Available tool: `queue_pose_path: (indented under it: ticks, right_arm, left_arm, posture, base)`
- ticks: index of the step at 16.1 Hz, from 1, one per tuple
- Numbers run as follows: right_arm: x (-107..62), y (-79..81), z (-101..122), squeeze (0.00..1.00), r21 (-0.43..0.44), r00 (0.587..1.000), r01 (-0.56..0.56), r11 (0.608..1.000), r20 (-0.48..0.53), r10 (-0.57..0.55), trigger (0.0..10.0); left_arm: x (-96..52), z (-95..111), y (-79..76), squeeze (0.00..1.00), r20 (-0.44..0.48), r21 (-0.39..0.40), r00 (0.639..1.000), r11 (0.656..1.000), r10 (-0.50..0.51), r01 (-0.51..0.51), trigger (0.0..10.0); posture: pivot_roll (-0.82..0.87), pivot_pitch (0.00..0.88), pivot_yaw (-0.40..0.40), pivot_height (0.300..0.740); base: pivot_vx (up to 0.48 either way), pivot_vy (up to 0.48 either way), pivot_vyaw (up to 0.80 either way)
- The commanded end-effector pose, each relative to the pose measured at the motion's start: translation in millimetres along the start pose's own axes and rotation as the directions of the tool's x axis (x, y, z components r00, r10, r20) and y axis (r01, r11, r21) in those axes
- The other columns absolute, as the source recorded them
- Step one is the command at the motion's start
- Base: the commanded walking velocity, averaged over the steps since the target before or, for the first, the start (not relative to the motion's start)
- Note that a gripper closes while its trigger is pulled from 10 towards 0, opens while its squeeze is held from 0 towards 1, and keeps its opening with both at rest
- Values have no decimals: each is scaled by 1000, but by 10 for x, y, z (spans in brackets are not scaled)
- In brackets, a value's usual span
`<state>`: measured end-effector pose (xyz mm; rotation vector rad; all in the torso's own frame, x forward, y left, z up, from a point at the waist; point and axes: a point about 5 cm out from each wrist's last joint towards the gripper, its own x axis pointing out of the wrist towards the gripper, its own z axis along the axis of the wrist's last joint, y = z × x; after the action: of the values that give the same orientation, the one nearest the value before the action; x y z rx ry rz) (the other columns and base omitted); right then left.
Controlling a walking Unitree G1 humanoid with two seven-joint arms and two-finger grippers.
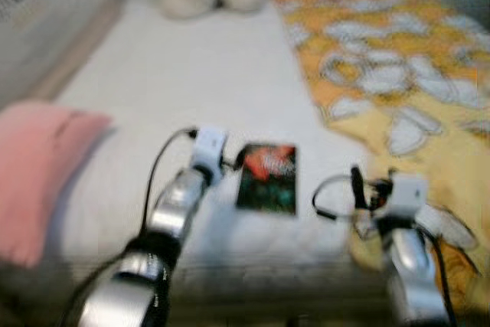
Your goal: Clean up the room
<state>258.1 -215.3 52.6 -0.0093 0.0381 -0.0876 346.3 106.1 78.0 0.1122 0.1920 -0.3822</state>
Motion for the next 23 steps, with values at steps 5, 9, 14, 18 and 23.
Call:
queue_pose_path:
  ticks: [5,9,14,18,23]
  right_arm:
    - [-107,-16,65,0,-25,1000,-27,999,2,27,10000]
    - [-425,28,51,0,-34,991,-125,992,-54,123,10000]
    - [-737,78,237,0,8,955,-275,961,-112,274,10000]
    - [-858,182,300,0,38,932,-328,944,-150,330,10000]
    - [-996,232,263,0,72,923,-323,944,-198,331,10000]
  left_arm:
    - [91,-3,124,0,-118,-50,991,997,56,-62,10000]
    - [61,-99,218,0,-186,-22,972,989,141,-148,10000]
    - [18,-233,211,0,-245,-132,957,973,155,-191,10000]
    - [2,-298,169,0,-265,-213,955,958,132,-192,10000]
    - [52,-247,39,0,-221,-340,975,934,37,-113,10000]
  posture:
    - [-226,0,48,740]
    - [-304,122,5,740]
    - [-353,226,-43,740]
    - [-358,238,-46,740]
    - [-372,253,-32,740]
  base:
    - [0,0,0]
    - [0,0,0]
    - [0,0,0]
    - [0,0,0]
    - [0,0,0]
